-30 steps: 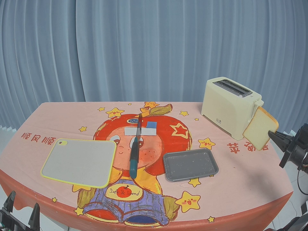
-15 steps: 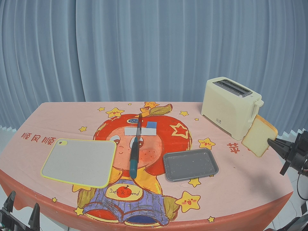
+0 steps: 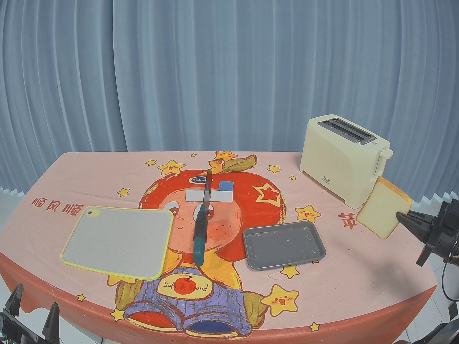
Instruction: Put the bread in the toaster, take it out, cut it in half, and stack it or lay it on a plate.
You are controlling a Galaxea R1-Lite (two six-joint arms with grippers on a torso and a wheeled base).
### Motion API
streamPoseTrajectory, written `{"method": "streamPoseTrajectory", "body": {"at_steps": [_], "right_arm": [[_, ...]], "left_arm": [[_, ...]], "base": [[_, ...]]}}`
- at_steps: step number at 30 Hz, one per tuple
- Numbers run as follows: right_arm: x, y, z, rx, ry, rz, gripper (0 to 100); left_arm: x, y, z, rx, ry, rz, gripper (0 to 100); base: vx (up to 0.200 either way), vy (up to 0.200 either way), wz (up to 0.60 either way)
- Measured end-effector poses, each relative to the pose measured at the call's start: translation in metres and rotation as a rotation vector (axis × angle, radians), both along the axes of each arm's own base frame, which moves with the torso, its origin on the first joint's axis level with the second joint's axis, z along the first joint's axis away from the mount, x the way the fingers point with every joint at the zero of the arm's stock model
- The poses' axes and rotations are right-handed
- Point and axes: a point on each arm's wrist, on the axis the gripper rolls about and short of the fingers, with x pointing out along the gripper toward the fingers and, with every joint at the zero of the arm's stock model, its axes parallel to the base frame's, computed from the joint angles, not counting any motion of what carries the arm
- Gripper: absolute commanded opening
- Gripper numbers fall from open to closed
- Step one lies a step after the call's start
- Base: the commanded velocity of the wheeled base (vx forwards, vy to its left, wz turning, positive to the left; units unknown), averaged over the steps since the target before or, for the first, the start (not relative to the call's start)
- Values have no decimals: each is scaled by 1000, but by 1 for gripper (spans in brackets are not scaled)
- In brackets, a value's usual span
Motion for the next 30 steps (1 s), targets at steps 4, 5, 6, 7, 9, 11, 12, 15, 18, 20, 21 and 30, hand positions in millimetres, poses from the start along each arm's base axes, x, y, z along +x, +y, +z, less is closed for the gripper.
{"method": "streamPoseTrajectory", "body": {"at_steps": [4,5,6,7,9,11,12,15,18,20,21,30], "right_arm": [[-1,0,-1,0,6,3,0],[-1,0,-1,0,6,3,0],[-1,0,-1,0,7,3,0],[0,0,-1,0,9,2,0],[2,0,-1,0,10,0,0],[6,0,-1,0,15,-1,0],[7,0,0,0,13,-2,0],[15,0,5,7,5,-6,0],[23,-1,14,25,-9,-11,0],[28,-1,20,36,-21,-14,0],[30,-1,22,40,-26,-15,0],[48,-1,30,45,-33,-22,0]], "left_arm": [[0,0,0,0,0,0,100],[0,0,0,0,0,0,100],[0,0,0,0,0,0,100],[0,0,0,0,0,0,100],[0,0,0,0,0,0,100],[0,0,0,0,0,0,100],[0,0,0,0,0,0,100],[0,0,0,0,0,0,100],[0,0,0,0,0,0,100],[0,0,0,0,0,0,100],[0,0,0,0,0,0,100],[0,0,0,0,0,0,100]], "base": [[0,0,0],[0,0,0],[0,0,0],[0,0,0],[0,0,0],[0,0,0],[0,0,0],[0,0,0],[0,0,0],[0,0,0],[0,0,0],[0,0,0]]}}
